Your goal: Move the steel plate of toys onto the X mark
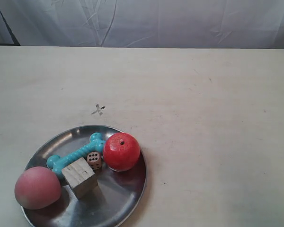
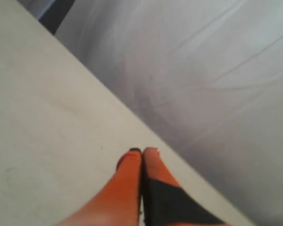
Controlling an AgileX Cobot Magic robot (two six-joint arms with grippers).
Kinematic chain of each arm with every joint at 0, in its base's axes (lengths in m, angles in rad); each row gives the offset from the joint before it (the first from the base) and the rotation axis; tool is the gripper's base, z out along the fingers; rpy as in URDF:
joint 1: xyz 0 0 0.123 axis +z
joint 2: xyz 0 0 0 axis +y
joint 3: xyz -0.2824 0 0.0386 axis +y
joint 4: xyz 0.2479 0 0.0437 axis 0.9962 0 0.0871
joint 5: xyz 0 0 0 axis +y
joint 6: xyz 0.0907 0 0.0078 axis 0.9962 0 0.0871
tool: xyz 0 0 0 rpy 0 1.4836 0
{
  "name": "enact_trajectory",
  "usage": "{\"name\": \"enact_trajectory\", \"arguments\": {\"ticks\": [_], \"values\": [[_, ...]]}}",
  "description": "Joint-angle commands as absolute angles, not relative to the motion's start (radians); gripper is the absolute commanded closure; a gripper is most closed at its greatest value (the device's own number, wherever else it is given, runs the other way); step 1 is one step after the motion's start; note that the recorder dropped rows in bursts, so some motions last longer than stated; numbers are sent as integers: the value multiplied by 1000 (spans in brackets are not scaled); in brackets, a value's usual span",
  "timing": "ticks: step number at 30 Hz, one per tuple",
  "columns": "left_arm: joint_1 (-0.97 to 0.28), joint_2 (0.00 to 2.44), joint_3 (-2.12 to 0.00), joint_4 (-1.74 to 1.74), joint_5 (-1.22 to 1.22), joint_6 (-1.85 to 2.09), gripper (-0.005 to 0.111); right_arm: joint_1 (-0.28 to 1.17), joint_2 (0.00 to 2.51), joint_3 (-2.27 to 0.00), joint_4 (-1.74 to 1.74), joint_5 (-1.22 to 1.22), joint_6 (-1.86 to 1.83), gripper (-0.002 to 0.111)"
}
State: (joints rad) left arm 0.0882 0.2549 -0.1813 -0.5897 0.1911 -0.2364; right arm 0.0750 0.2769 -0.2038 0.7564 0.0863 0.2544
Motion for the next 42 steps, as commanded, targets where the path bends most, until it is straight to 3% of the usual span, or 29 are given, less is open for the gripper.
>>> {"name": "enact_trajectory", "arguments": {"ticks": [1,7,14,17,19,20,22,25,31,38,42], "values": [[87,550,-456,-546,478,26,107,71,571,-465,533,356,224,109],[87,1000,-828,-548,892,248,107,71,979,-769,397,694,128,109],[87,1379,-973,-542,1042,391,107,73,1281,-800,636,765,-157,108],[87,1500,-975,-542,1047,452,102,73,1364,-788,775,804,-304,94],[87,1572,-975,-542,1066,455,93,73,1404,-788,840,853,-367,76],[87,1635,-975,-542,1076,469,81,83,1428,-788,863,888,-386,58],[87,1708,-975,-550,1079,482,61,139,1442,-788,865,884,-383,53],[87,1775,-979,-592,1075,530,46,272,1449,-778,876,794,-305,53],[87,1818,-1031,-651,1064,705,46,534,1450,-638,911,575,-57,53],[85,1920,-1140,-635,1129,743,46,727,1458,-581,1109,423,-51,53],[24,1965,-1143,-616,1111,759,46,775,1493,-581,1142,409,-50,53]]}}
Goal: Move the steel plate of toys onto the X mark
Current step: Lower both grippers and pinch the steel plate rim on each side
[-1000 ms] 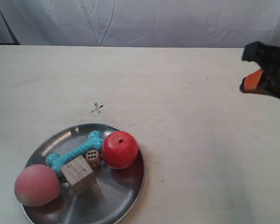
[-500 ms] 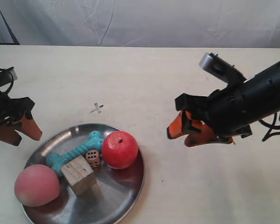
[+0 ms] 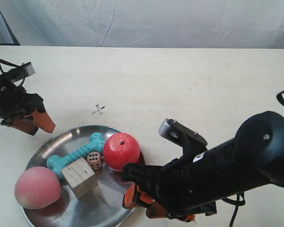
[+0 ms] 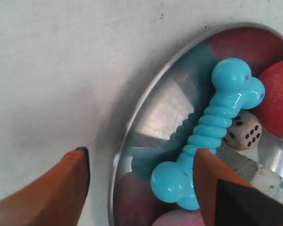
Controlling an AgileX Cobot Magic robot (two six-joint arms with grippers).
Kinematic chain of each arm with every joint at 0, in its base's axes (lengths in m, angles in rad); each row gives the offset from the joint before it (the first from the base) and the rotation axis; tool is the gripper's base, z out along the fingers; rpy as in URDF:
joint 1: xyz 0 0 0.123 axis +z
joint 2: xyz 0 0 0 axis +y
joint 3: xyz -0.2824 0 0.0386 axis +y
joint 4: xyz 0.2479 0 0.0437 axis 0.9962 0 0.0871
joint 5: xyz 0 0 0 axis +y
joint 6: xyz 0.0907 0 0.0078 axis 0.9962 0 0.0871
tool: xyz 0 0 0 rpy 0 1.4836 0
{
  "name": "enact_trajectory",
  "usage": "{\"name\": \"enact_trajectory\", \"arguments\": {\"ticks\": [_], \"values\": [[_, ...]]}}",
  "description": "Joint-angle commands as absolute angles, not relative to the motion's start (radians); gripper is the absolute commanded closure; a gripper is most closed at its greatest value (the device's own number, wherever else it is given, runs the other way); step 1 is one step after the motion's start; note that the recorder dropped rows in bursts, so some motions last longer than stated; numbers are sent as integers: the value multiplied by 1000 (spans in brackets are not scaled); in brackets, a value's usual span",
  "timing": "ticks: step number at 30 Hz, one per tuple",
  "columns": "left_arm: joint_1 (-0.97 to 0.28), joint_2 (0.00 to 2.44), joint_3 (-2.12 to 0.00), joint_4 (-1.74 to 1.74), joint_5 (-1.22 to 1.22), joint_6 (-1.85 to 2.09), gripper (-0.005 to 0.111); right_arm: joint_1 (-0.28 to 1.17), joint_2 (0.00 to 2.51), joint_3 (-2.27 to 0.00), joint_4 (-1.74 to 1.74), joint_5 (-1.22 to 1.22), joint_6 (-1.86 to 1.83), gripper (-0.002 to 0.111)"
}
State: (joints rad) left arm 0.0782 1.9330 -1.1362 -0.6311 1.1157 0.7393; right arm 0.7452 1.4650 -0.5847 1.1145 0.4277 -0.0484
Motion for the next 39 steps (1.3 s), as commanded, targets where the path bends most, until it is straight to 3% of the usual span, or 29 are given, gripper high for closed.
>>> {"name": "enact_trajectory", "arguments": {"ticks": [1,7,39], "values": [[10,1973,-1143,-604,1098,759,46,780,1502,-581,1150,407,-50,53],[-44,2012,-1143,-551,1067,759,46,817,1563,-581,1214,339,-50,53],[-44,2019,-1143,-530,1012,705,46,839,1778,-653,1344,195,-81,53]]}}
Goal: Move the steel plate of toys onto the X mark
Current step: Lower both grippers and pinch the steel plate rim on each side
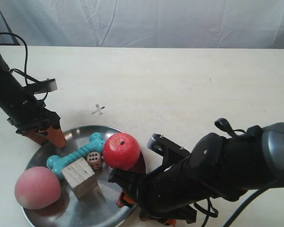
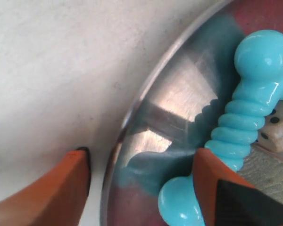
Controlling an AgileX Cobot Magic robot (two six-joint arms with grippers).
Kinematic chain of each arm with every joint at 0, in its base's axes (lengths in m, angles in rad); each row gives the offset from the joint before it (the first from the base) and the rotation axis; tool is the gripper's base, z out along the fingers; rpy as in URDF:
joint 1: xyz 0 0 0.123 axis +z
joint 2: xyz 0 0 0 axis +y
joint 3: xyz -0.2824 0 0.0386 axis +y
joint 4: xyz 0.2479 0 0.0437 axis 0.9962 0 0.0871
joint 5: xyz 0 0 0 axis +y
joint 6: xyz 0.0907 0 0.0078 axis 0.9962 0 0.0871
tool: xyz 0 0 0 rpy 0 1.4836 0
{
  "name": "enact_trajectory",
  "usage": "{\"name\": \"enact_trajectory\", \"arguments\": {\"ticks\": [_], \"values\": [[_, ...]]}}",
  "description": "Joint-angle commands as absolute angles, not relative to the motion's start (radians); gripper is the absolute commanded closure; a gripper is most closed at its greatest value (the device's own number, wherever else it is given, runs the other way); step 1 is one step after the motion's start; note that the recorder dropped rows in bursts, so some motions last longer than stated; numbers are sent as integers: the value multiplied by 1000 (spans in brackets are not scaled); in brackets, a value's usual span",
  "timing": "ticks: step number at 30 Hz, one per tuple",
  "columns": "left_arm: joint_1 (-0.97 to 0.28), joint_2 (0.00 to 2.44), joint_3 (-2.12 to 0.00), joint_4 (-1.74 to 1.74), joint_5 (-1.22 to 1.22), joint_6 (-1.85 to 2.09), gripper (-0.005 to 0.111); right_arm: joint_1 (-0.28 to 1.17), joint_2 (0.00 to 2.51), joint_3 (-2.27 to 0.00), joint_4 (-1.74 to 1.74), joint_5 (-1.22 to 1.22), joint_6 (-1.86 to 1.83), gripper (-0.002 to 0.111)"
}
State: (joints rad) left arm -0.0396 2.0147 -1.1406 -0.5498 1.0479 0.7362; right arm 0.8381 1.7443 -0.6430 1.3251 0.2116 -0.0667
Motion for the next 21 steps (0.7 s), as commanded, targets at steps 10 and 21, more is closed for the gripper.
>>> {"name": "enact_trajectory", "arguments": {"ticks": [10,21], "values": [[-112,2019,-1143,-456,993,663,55,839,1808,-653,1378,182,-81,53],[-123,2019,-1143,-439,990,626,55,851,1808,-653,1395,205,-78,53]]}}
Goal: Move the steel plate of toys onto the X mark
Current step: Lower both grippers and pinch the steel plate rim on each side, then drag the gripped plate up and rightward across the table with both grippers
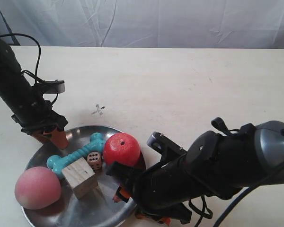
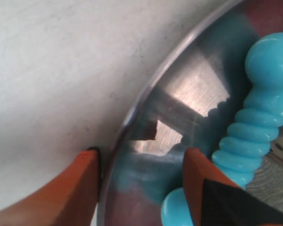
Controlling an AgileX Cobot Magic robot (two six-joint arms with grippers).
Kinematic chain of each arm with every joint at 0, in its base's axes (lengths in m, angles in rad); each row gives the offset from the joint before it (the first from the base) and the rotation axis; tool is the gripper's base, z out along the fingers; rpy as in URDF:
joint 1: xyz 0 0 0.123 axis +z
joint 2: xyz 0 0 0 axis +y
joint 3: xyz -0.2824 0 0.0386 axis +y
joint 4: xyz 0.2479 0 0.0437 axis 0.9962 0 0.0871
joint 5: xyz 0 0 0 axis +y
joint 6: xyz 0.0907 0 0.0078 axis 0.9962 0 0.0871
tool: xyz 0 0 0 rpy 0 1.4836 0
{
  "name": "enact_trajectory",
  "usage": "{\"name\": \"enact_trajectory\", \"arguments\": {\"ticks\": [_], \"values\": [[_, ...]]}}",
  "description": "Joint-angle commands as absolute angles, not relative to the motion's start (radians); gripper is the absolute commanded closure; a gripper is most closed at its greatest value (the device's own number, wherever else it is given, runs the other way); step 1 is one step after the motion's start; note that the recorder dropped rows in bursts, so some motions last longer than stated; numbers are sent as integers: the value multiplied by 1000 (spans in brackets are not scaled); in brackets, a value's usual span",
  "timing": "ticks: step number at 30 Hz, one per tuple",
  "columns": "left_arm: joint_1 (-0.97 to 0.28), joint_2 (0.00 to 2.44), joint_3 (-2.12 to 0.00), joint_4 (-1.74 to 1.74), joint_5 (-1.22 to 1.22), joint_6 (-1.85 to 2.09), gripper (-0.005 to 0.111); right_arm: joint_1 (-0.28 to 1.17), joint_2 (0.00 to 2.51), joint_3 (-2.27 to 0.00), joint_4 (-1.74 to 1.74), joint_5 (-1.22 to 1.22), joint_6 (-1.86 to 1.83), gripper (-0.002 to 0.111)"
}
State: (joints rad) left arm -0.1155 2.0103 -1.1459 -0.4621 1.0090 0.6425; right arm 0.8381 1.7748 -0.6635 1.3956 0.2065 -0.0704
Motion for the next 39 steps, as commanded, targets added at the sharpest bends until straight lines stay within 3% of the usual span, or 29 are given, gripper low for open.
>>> {"name": "enact_trajectory", "arguments": {"ticks": [1,14,16,19,23,26,39], "values": [[-123,2019,-1143,-439,990,626,55,863,1808,-653,1397,207,-78,53],[-123,2019,-1143,-441,1010,607,55,898,1808,-653,1465,168,-78,53],[-123,2019,-1143,-439,1012,604,56,898,1808,-653,1467,164,-78,62],[-123,2019,-1143,-435,1014,604,61,898,1808,-653,1467,152,-78,84],[-123,2027,-1143,-433,1035,559,85,898,1808,-653,1481,144,-76,109],[-123,2057,-1143,-441,1055,559,107,898,1808,-653,1508,142,-76,109],[-123,2106,-1137,-475,1029,557,107,898,1808,-653,1515,150,-76,109]]}}
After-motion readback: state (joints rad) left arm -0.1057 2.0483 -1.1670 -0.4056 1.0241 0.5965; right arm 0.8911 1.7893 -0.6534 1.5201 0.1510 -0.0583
